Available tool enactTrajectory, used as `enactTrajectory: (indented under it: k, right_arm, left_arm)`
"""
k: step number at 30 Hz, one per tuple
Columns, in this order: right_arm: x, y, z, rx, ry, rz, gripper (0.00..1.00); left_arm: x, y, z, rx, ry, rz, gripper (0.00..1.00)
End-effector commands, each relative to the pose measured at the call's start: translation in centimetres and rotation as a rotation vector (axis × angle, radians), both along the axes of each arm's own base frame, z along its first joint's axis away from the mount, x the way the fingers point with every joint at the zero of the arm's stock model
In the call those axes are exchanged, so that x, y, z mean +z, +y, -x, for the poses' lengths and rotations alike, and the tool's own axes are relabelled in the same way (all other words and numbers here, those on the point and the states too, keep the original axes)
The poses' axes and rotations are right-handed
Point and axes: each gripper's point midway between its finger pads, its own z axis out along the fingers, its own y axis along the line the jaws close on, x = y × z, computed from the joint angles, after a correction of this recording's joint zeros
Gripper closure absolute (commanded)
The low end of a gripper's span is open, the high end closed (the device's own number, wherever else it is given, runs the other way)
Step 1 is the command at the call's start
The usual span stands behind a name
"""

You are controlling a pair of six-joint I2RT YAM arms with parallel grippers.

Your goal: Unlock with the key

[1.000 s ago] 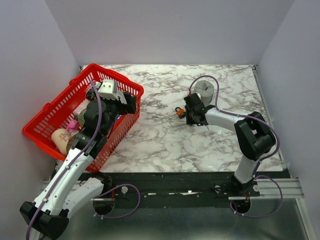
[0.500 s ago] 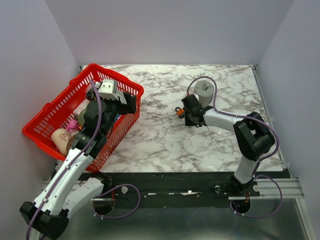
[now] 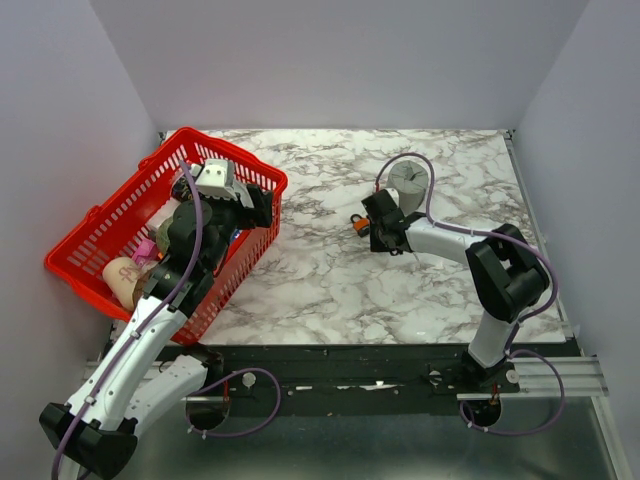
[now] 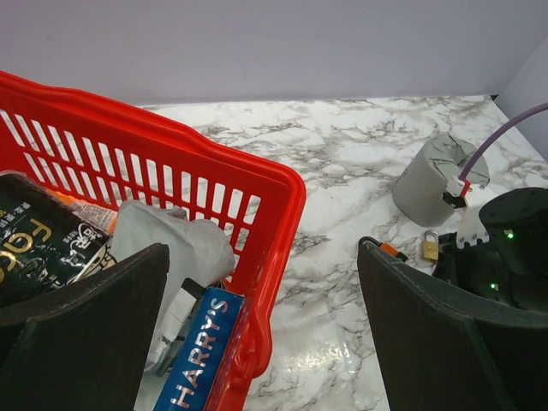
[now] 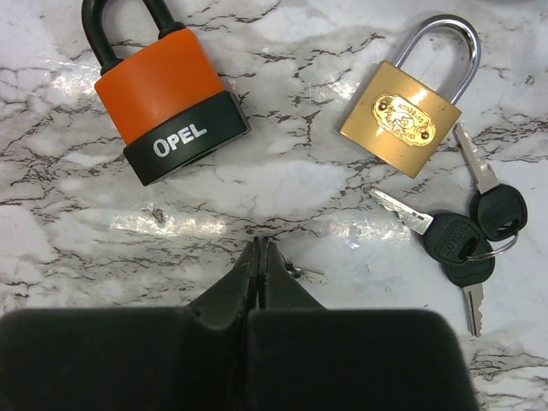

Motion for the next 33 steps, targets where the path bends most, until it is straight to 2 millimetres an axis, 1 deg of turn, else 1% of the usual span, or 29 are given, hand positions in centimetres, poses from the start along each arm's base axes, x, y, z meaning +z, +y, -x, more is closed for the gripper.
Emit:
enactTrajectory:
  k: [1,4,5,7,8,9,11,12,13,14,15,16,17,18,19,20,21,22,23,24,25,26,27,29,30,31,32,33]
  right_arm:
    - [1.9,1.1,0.2,0.007,-0.01,-0.057,0.99]
    - [3.8,2.3,0.6,0.058,-0.026,-0.13,0.99]
    - [5.5,2.7,0.7,0.076,-0.055,-0.167,0.99]
    - [6.9,3.7,1.3,0.139,-0.06,-0.225,0.99]
    - [8.8,4.1,1.5,0.164,-0.089,-0.264,0.99]
    - [9.7,4.8,2.1,0.205,-0.089,-0.304,0.99]
    - [12.0,5.8,2.9,0.265,-0.116,-0.375,0.99]
    - [14.1,6.1,3.4,0.295,-0.153,-0.418,0.99]
    - [15.3,6.9,4.2,0.346,-0.154,-0.47,0.99]
    - [16.6,7.2,4.6,0.373,-0.17,-0.502,0.99]
    - [18.5,7.6,5.5,0.416,-0.192,-0.553,0.99]
    - [19.8,7.9,5.9,0.437,-0.206,-0.585,0.99]
    - [21.1,8.2,6.4,0.465,-0.225,-0.614,0.99]
    - [22.1,8.5,6.9,0.496,-0.237,-0.64,0.99]
    - [23.7,9.0,8.1,0.556,-0.244,-0.691,0.99]
    - [25.1,9.2,8.6,0.589,-0.266,-0.72,0.99]
    - [25.9,9.4,9.0,0.611,-0.271,-0.743,0.99]
    - [27.3,9.5,10.2,0.641,-0.273,-0.79,0.99]
    - [28.4,9.7,10.5,0.661,-0.293,-0.818,0.99]
    - [29.2,9.9,11.2,0.691,-0.305,-0.848,0.99]
    - [30.1,10.1,12.4,0.751,-0.302,-0.89,0.99]
    - [31.9,10.1,13.2,0.781,-0.343,-0.933,0.99]
    - [32.5,10.1,13.6,0.796,-0.346,-0.951,0.99]
    - [34.0,9.9,14.7,0.821,-0.354,-0.992,0.99]
    - [34.4,9.9,14.8,0.817,-0.362,-1.002,0.99]
    - [34.5,9.7,14.9,0.79,-0.351,-1.022,0.99]
    - [34.9,9.7,14.9,0.781,-0.366,-1.041,0.99]
    - [35.9,9.5,15.2,0.782,-0.404,-1.067,0.99]
  left_arm:
    - [0.5,-0.3,0.2,-0.01,-0.016,0.011,0.02]
    - [0.8,-1.1,0.5,-0.061,-0.032,0.01,0.02]
    - [0.8,-1.4,0.6,-0.08,-0.033,0.011,0.02]
    - [1.0,-2.0,0.9,-0.118,-0.046,0.012,0.02]
    - [1.1,-2.2,1.1,-0.134,-0.054,0.011,0.02]
    - [1.3,-2.7,1.3,-0.167,-0.066,0.014,0.02]
    - [1.4,-3.1,1.6,-0.191,-0.081,0.012,0.02]
    - [1.7,-3.7,1.9,-0.229,-0.098,0.016,0.02]
    - [1.7,-4.4,2.3,-0.278,-0.103,0.014,0.02]
    - [1.8,-4.8,2.7,-0.31,-0.112,0.016,0.02]
    - [2.4,-5.2,3.0,-0.337,-0.138,0.019,0.01]
    - [2.2,-5.7,3.2,-0.369,-0.142,0.02,0.01]
    - [2.3,-6.9,4.1,-0.453,-0.151,0.021,0.01]
    - [2.6,-7.5,4.5,-0.493,-0.166,0.026,0.01]
    - [2.6,-8.2,5.0,-0.539,-0.171,0.029,0.01]
    - [2.4,-9.1,5.9,-0.616,-0.17,0.033,0.01]
    - [2.9,-9.8,6.5,-0.663,-0.194,0.04,0.01]
    - [2.6,-10.3,7.0,-0.703,-0.188,0.049,0.01]
    - [2.6,-10.8,7.4,-0.737,-0.189,0.053,0.01]
    - [2.9,-11.6,8.6,-0.815,-0.209,0.057,0.01]
    - [2.9,-11.9,9.1,-0.847,-0.203,0.069,0.01]
    - [2.7,-12.3,9.5,-0.884,-0.197,0.077,0.01]
    - [2.9,-12.9,10.3,-0.939,-0.209,0.086,0.01]
    - [2.6,-13.4,10.8,-0.974,-0.194,0.107,0.01]
    - [2.7,-13.5,10.8,-0.976,-0.206,0.109,0.01]
    - [2.3,-13.9,11.2,-0.99,-0.199,0.112,0.01]
    - [2.0,-14.2,11.1,-0.991,-0.196,0.106,0.02]
    - [1.7,-14.4,11.2,-0.992,-0.193,0.1,0.03]
